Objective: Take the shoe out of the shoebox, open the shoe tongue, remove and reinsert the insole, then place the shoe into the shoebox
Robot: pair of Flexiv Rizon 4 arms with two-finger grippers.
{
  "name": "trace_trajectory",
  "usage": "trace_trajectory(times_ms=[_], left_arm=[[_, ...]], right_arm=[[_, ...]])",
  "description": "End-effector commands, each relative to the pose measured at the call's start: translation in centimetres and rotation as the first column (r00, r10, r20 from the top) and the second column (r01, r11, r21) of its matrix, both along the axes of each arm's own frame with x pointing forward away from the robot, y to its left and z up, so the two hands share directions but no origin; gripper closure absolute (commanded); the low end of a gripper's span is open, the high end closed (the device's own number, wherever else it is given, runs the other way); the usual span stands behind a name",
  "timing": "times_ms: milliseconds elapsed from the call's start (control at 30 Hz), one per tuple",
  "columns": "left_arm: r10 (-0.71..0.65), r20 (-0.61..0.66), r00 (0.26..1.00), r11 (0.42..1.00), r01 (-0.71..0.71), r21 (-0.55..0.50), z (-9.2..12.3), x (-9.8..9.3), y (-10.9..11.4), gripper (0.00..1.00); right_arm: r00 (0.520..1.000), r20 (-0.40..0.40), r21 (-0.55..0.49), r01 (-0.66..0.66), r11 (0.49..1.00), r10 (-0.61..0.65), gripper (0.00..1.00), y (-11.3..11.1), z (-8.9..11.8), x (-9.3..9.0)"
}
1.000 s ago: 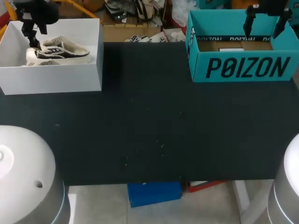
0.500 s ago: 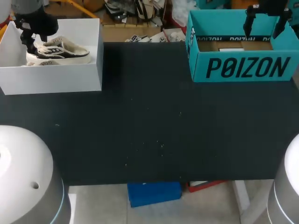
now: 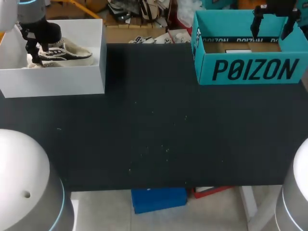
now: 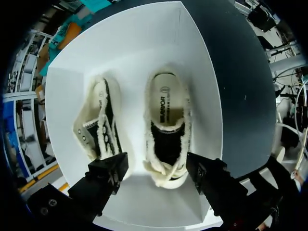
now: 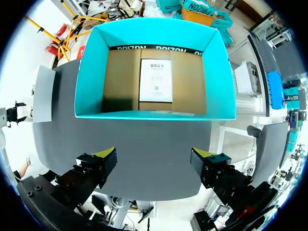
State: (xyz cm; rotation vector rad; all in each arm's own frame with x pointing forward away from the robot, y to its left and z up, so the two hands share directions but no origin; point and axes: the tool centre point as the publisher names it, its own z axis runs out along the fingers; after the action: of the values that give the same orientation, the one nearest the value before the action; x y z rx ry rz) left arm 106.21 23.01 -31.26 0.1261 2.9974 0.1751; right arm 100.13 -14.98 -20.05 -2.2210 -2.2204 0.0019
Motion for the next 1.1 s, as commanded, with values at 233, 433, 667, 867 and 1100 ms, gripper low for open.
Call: trace_trajectory(times_ms=[233, 433, 667, 867, 1100], left_arm=[[0.032, -0.01, 0.999, 0.999, -0.032, -0.005, -4.0, 2.1, 0.6, 0.29], [0.046, -0.012, 0.999, 0.999, -0.046, -0.015, -5.5, 2.6, 0.2, 0.33], [0.051, -0.019, 0.999, 0.998, -0.051, -0.022, -6.6, 2.9, -0.1, 0.34], [0.049, -0.011, 0.999, 0.998, -0.049, -0.024, -7.4, 3.3, -0.2, 0.44], [0.044, -0.008, 0.999, 0.999, -0.044, -0.022, -8.0, 3.3, -0.1, 0.49]], right_arm=[[1.0, 0.0, 0.0, 0.0, 1.0, 0.0, 0.0, 0.0, 0.0, 0.0], [1.0, 0.0, 0.0, 0.0, 1.0, 0.0, 0.0, 0.0, 0.0, 0.0], [1.0, 0.0, 0.0, 0.0, 1.0, 0.0, 0.0, 0.0, 0.0, 0.0], [1.0, 0.0, 0.0, 0.0, 1.0, 0.0, 0.0, 0.0, 0.0, 0.0], [1.0, 0.0, 0.0, 0.0, 1.0, 0.0, 0.0, 0.0, 0.0, 0.0]])
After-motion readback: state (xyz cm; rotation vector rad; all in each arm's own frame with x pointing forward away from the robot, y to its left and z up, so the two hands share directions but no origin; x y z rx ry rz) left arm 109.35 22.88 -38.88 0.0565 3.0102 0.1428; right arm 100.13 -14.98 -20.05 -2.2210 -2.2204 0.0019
